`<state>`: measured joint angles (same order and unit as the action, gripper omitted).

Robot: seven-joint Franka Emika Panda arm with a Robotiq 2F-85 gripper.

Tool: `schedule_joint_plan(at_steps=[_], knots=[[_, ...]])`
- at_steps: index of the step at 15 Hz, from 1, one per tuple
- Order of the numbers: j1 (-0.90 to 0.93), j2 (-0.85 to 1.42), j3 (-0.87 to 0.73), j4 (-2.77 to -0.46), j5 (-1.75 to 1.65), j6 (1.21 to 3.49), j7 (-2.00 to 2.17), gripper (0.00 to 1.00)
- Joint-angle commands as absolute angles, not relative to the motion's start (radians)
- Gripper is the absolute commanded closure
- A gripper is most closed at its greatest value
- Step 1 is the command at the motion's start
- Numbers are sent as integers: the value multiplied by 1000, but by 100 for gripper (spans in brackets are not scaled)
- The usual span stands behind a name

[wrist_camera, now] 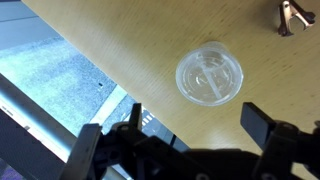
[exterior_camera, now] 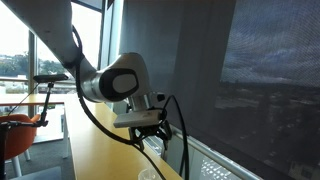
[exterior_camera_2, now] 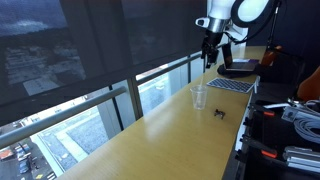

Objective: Put the straw in the plastic cup

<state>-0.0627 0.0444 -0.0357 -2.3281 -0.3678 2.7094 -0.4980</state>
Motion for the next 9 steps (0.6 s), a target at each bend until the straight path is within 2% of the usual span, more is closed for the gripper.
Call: schedule_joint_plan(at_steps=[1,9], knots=[[-59,10,-40,-2320,-351,2688,-456,0],[-58,25,-40,-2322,-362,2705,-457,0]])
